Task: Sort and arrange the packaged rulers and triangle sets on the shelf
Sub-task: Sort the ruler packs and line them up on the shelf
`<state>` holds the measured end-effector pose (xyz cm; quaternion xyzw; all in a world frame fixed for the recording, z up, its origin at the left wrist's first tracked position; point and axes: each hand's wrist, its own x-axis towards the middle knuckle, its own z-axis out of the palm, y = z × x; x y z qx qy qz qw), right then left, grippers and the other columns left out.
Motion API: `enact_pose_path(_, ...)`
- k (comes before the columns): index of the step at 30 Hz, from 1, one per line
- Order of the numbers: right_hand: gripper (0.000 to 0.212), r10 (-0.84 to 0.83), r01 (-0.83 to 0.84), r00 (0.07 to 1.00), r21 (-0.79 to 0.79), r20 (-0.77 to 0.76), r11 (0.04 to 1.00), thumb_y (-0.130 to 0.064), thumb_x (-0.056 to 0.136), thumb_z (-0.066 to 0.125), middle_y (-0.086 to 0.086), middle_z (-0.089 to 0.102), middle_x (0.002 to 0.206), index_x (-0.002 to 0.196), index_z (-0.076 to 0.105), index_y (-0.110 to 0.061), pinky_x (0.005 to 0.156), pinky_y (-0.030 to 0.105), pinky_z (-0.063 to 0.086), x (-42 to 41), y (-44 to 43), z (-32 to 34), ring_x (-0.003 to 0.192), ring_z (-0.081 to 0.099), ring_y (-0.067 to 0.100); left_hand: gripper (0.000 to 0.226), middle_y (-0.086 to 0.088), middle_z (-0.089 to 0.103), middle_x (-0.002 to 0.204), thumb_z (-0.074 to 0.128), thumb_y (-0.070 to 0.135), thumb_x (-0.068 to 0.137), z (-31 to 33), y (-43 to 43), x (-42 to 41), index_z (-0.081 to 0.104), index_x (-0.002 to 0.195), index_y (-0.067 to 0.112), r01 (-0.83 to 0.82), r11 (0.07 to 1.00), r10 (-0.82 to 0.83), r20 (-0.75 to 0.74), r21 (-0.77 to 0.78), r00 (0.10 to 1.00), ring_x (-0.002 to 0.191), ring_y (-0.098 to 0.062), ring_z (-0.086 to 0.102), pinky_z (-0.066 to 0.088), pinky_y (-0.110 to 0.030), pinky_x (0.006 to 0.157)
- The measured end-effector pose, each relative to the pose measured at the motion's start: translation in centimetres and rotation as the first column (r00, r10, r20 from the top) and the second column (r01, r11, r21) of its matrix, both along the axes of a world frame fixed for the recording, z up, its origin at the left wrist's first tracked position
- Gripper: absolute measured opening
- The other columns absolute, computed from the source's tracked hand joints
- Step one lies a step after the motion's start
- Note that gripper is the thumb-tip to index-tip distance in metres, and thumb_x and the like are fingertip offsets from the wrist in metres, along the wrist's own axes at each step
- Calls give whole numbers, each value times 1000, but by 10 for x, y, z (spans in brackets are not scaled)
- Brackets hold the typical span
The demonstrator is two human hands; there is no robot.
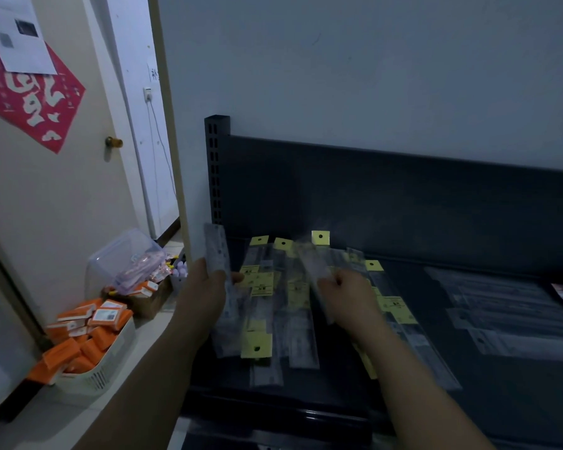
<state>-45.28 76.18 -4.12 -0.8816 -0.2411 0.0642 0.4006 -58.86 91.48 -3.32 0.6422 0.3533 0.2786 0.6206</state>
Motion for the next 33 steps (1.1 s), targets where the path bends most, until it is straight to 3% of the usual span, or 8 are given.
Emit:
enact_pose_path(6,21,283,-33,829,464,-482,885,-13,98,48,9,62,66,80,56,-6,59,34,52,0,-20,20,57,63,17,16,-2,66,94,38,13,101,9,-15,9,47,113,16,165,983,-164,19,-80,986,81,-16,58,42,-28,58)
enact_pose_path(11,14,494,-189,709,538,-504,821,1,90,53,15,55,75,97,64,3,58,27,49,13,-43,36,61,58,17,22,-13,68,90,39,9,99,14,-5,-1,54,115,8,116,979,-85,178,-169,980,73,-21,65,53,-34,60)
enact_pose_path(14,25,554,-266,692,550,-463,792,-6,75,65,4,64,76,100,69,-7,55,22,48,21,-53,44,59,59,14,20,-14,62,78,42,13,96,20,-3,-10,59,101,4,293,887,-216,240,-358,946,55,-19,61,53,-28,47)
enact_pose_path(16,30,563,-271,681,552,-468,788,-6,71,67,3,65,74,101,66,-8,53,22,47,24,-52,45,56,58,13,21,-10,60,75,44,20,97,20,-2,-12,61,92,7,385,868,-349,165,-313,922,59,-19,60,54,-32,54)
enact_pose_path(18,30,567,-280,678,549,-468,788,-5,70,69,5,63,72,99,63,-8,51,19,46,24,-44,45,55,56,11,23,-8,65,76,46,27,98,21,-3,-11,61,96,11,453,850,-430,143,-268,891,62,-20,62,56,-37,60)
enact_pose_path(21,31,549,-260,690,547,-472,796,-1,70,71,7,64,77,100,63,-5,52,16,48,20,-24,42,57,57,9,49,-16,67,79,45,46,91,23,-15,-13,64,102,2,517,735,-471,218,-438,855,59,-22,64,53,-26,48)
enact_pose_path(27,21,493,-135,703,586,-512,799,6,78,68,6,62,68,92,58,-5,46,20,45,7,9,39,50,53,10,8,-1,69,71,59,11,88,26,-26,-19,61,95,14,549,832,-542,100,-78,835,57,-8,64,53,-20,54)
enact_pose_path(33,16,490,-120,730,616,-477,778,1,85,64,12,67,74,100,58,1,56,23,55,-5,25,41,60,65,16,20,1,72,78,63,9,86,26,-22,-23,59,104,16,503,861,-505,15,71,863,66,-6,67,52,-20,59)
